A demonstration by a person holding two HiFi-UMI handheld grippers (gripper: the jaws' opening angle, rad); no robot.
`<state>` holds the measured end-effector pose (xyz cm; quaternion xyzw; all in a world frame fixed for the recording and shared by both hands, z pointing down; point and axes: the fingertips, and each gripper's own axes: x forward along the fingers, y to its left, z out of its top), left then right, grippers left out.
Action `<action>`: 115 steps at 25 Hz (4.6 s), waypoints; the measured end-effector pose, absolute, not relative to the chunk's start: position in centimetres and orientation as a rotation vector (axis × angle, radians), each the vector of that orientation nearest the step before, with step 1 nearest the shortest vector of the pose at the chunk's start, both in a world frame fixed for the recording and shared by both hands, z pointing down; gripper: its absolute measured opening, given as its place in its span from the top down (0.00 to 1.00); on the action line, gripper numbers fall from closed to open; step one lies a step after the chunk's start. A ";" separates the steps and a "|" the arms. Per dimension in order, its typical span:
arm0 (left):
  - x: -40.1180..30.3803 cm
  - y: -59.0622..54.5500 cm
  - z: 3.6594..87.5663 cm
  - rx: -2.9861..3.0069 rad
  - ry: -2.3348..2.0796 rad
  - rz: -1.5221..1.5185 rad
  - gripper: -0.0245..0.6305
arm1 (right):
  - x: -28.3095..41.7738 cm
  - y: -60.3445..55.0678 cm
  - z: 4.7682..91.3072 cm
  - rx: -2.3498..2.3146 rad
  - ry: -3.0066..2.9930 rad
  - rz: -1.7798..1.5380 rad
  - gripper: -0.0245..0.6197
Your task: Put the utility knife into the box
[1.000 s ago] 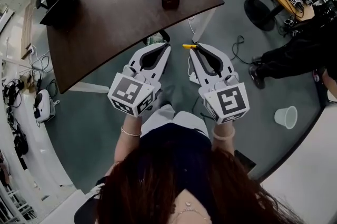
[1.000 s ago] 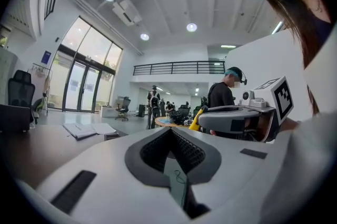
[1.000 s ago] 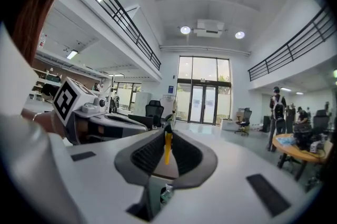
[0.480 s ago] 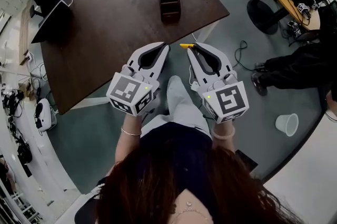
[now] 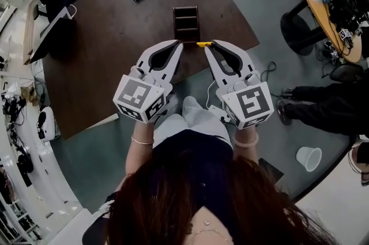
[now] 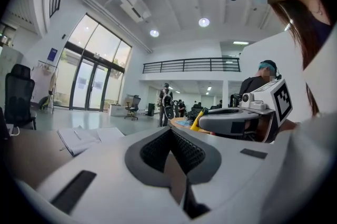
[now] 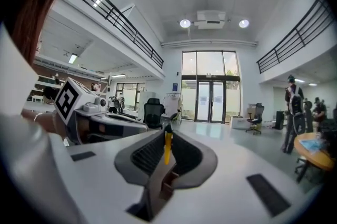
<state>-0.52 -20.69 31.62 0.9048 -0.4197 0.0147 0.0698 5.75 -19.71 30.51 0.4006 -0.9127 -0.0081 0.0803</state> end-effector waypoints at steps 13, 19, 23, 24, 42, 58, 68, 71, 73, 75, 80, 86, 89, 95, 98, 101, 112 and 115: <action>-2.0 -29.1 31.8 2.698 -1.266 0.047 0.96 | 3.8 -28.3 31.2 1.152 -2.736 0.035 0.88; -1.6 -31.2 33.3 2.677 -1.197 0.068 0.96 | 3.9 -30.6 32.9 1.177 -2.692 0.121 0.88; -1.8 -32.0 35.3 2.644 -1.150 0.093 0.96 | 3.6 -31.5 35.9 1.179 -2.645 0.224 0.88; -1.9 -32.1 35.9 2.636 -1.138 0.101 0.96 | 3.5 -31.7 36.8 1.176 -2.632 0.249 0.88; -1.7 -33.2 46.2 2.486 -1.060 0.195 0.96 | 2.3 -32.8 50.5 1.097 -2.469 0.577 0.88; -2.6 -32.4 49.6 2.423 -1.046 0.199 0.96 | 1.2 -31.8 53.7 1.078 -2.463 0.604 0.88; -3.0 -32.0 49.3 2.433 -1.036 0.178 0.96 | 1.7 -32.3 50.9 1.161 -2.488 0.542 0.88; -2.9 -31.9 48.0 2.457 -1.039 0.164 0.96 | 1.9 -32.4 48.7 1.191 -2.516 0.491 0.88; -2.8 -31.9 46.7 2.476 -1.046 0.148 0.96 | 2.1 -32.5 47.0 1.209 -2.533 0.459 0.88; -2.7 -32.0 45.4 2.500 -1.052 0.136 0.96 | 2.2 -32.6 45.5 1.222 -2.547 0.433 0.88; -2.6 -32.0 41.8 2.550 -1.071 0.103 0.96 | 2.0 -32.4 41.6 1.232 -2.597 0.393 0.88; -2.6 -31.9 36.7 2.659 -1.110 0.070 0.96 | 2.2 -31.5 37.2 1.251 -2.644 0.313 0.90; -2.9 -31.7 34.2 2.705 -1.135 0.041 0.96 | 2.4 -31.0 35.3 1.268 -2.667 0.261 0.92; -2.8 -31.1 30.4 2.789 -1.169 -0.019 0.96 | 3.1 -30.3 30.9 1.298 -2.738 0.134 0.94; -2.4 -30.7 29.2 2.826 -1.168 -0.036 0.96 | 3.3 -29.9 29.3 1.299 -2.769 0.087 0.94; -2.2 -30.4 28.4 2.851 -1.162 -0.042 0.96 | 3.3 -29.7 28.5 1.309 -2.777 0.065 0.94; -3.0 -29.9 28.9 2.830 -1.163 -0.039 0.96 | 2.1 -28.7 28.6 1.268 -2.780 0.041 0.94; -3.1 -29.7 29.1 2.828 -1.156 -0.035 0.96 | 1.8 -28.6 28.7 1.257 -2.776 0.030 0.94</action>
